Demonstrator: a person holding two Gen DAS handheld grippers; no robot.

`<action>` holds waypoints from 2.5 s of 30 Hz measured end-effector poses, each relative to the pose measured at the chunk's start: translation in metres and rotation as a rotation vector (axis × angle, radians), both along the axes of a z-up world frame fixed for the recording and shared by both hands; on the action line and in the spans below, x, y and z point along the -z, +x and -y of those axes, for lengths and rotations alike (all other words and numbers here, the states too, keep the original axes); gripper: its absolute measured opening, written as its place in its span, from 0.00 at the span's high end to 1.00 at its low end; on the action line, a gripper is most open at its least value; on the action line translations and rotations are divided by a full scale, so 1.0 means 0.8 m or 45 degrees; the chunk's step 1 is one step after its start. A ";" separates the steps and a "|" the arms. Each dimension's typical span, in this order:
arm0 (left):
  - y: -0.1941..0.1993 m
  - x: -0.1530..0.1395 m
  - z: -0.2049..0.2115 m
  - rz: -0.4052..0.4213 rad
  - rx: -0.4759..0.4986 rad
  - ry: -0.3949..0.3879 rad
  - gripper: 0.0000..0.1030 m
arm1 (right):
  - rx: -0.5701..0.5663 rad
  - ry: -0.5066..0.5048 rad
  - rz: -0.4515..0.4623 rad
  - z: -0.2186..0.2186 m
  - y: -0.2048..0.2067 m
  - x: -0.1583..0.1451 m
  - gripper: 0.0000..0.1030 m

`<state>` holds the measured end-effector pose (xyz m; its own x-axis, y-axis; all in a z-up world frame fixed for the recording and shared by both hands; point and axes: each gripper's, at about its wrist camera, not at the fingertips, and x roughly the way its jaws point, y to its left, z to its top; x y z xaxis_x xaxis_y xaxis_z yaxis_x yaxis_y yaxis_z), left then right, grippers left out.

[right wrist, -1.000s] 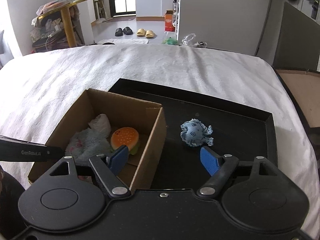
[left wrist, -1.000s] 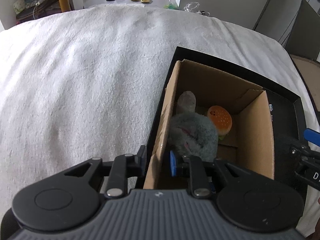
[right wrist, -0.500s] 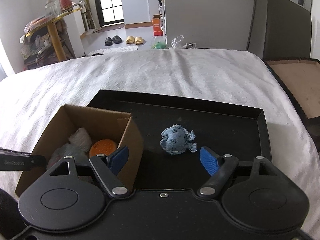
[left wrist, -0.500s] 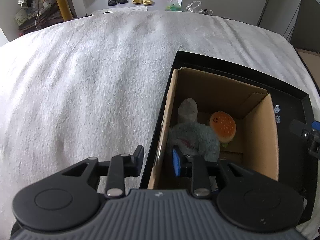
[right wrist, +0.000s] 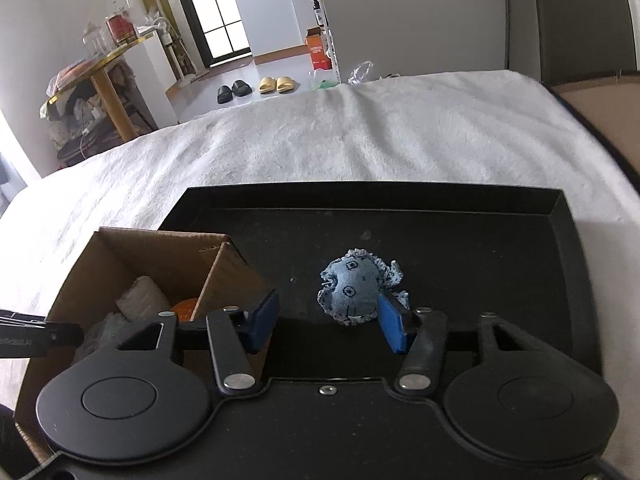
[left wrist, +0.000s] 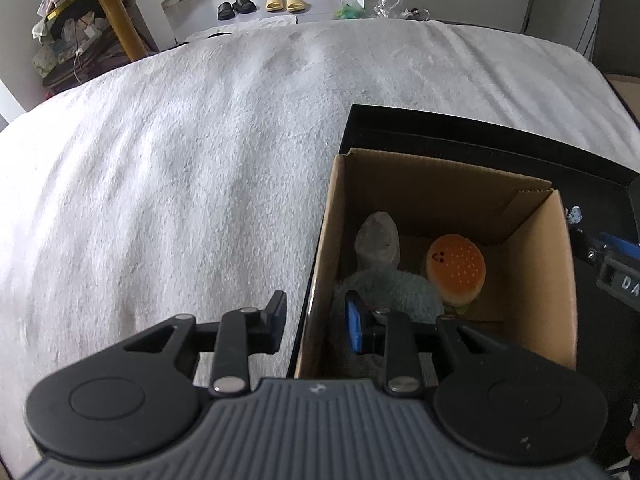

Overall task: Organize soft objects
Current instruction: 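Move the right gripper to the blue denim fish plush and close, then lift the fish plush with the right gripper and carry it over the box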

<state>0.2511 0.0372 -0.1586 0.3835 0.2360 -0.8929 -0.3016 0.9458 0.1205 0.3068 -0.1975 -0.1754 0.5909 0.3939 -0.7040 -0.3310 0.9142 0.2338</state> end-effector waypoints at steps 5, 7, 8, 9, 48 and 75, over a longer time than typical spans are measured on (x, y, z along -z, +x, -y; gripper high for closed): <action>0.015 0.005 0.008 -0.004 0.006 0.023 0.71 | -0.003 -0.016 0.001 -0.002 0.009 0.016 0.48; 0.020 0.008 0.011 -0.007 0.011 0.034 0.71 | 0.003 -0.009 0.003 -0.002 0.014 0.021 0.48; 0.023 0.009 0.013 -0.010 0.015 0.043 0.71 | 0.005 -0.008 0.004 -0.002 0.016 0.023 0.48; 0.025 0.010 0.015 -0.010 0.018 0.053 0.71 | 0.006 -0.005 0.006 -0.001 0.018 0.025 0.48; 0.003 -0.003 0.012 -0.005 -0.013 0.034 0.70 | -0.004 0.015 -0.041 0.007 0.004 0.006 0.72; -0.046 -0.013 -0.015 0.019 -0.013 -0.151 0.70 | -0.125 -0.023 0.032 -0.046 -0.057 -0.076 0.71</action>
<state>0.2143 0.0494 -0.1483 0.3953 0.1331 -0.9089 -0.3126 0.9499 0.0032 0.2609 -0.1604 -0.1146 0.5677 0.4379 -0.6972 -0.4244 0.8813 0.2079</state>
